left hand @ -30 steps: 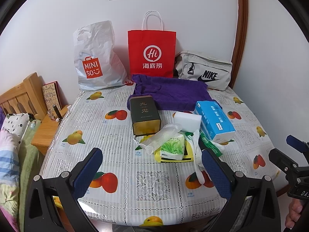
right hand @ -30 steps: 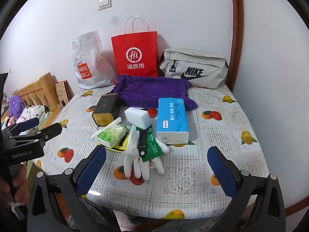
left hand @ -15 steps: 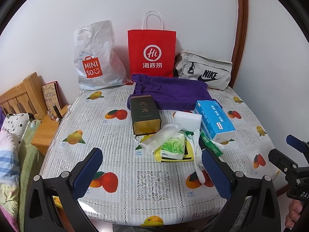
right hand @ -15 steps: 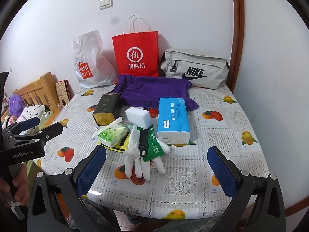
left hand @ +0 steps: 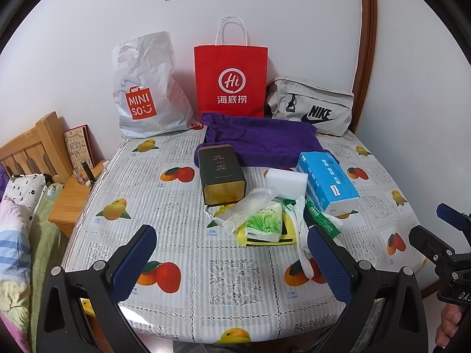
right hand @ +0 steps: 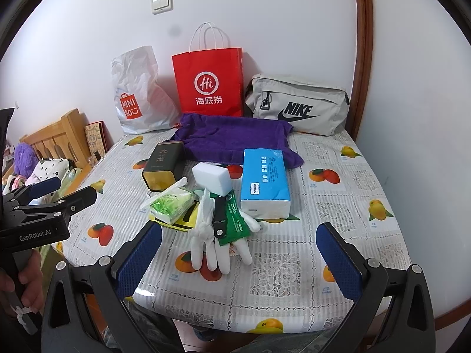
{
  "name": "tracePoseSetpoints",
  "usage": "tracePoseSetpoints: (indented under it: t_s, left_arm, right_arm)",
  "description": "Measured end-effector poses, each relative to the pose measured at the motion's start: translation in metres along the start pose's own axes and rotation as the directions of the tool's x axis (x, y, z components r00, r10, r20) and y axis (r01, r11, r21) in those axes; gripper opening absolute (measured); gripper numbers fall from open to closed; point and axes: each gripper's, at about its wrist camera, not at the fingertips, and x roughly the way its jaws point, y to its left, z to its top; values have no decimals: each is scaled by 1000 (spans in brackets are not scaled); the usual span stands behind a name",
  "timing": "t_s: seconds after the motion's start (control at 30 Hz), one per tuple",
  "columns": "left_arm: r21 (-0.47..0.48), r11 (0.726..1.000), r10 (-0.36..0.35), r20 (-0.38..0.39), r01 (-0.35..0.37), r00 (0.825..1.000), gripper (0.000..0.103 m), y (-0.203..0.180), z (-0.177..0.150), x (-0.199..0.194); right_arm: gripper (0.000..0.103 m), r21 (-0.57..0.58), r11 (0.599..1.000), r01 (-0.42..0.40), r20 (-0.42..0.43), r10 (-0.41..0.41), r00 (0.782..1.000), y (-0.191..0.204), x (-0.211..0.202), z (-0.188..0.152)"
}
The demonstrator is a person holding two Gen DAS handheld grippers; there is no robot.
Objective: Organize soft objects
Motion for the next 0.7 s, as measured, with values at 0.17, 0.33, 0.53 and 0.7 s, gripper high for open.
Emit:
tracePoseSetpoints:
  t_s: [0.17, 0.33, 0.53, 0.7]
  left_arm:
    - [0, 1000, -2, 0, 2, 1000, 103, 0, -1, 0]
    - [-6, 1000, -16, -12, 16, 1000, 103, 1, -1, 8]
    - [-21, 1000, -14, -73, 13, 997, 103, 8, -2, 38]
    - [-30, 999, -22, -107, 19, 994, 103, 14, -10, 66]
  right_arm:
    - [103, -3, 1000, -8, -1, 8, 1000, 1, 0, 0]
    - [103, -25, 999, -23, -10, 22, 1000, 1, 11, -1]
    - [103, -23, 1000, -9, -33, 8, 999, -3, 34, -3]
    - [103, -60, 998, -13, -63, 9, 998, -5, 59, -9]
